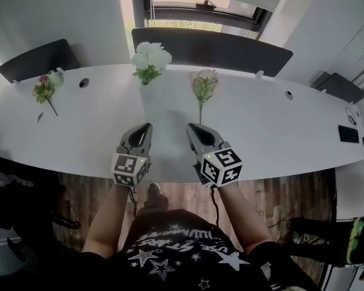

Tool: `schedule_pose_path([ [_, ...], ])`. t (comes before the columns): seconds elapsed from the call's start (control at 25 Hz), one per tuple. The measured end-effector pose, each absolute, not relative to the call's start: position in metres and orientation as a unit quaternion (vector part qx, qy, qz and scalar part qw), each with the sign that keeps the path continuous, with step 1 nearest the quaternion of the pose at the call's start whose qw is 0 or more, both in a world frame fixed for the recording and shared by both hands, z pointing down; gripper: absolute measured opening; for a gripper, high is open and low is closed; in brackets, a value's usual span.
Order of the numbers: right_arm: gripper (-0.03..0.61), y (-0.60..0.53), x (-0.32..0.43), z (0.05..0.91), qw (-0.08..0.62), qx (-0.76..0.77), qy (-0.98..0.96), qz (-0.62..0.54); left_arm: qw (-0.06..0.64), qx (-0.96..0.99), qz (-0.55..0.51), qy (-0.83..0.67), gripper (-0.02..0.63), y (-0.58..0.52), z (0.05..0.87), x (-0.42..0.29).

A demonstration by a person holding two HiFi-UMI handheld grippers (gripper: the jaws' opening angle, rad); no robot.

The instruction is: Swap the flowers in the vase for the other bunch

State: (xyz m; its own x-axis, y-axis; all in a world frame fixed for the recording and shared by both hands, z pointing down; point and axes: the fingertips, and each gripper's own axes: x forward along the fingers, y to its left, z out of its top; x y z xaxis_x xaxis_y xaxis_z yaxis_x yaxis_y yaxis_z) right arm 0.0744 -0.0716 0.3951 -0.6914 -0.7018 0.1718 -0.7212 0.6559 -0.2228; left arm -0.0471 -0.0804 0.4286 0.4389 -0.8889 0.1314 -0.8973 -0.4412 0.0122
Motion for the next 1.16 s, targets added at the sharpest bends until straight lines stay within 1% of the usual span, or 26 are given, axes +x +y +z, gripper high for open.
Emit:
schedule_pose_path([
  [0.32,0.002,-0.009,0.1,0.39,0.041,0.366,-0.922,0.12,0.043,0.825,0.028,-0.563,0.008,-0.01,0.412,-0.024],
  [0.52,0.0,0.02,0.11,0.397,0.05,0.353,-0.927,0.118,0.044,0.818,0.035,-0.572,0.008,0.021,0.406,-0.013],
  [1.16,0.002,0.053,0.128,0.4,0.059,0.36,-0.926,0.103,0.041,0.827,0.028,-0.56,0.008,0.059,0.4,0.017],
])
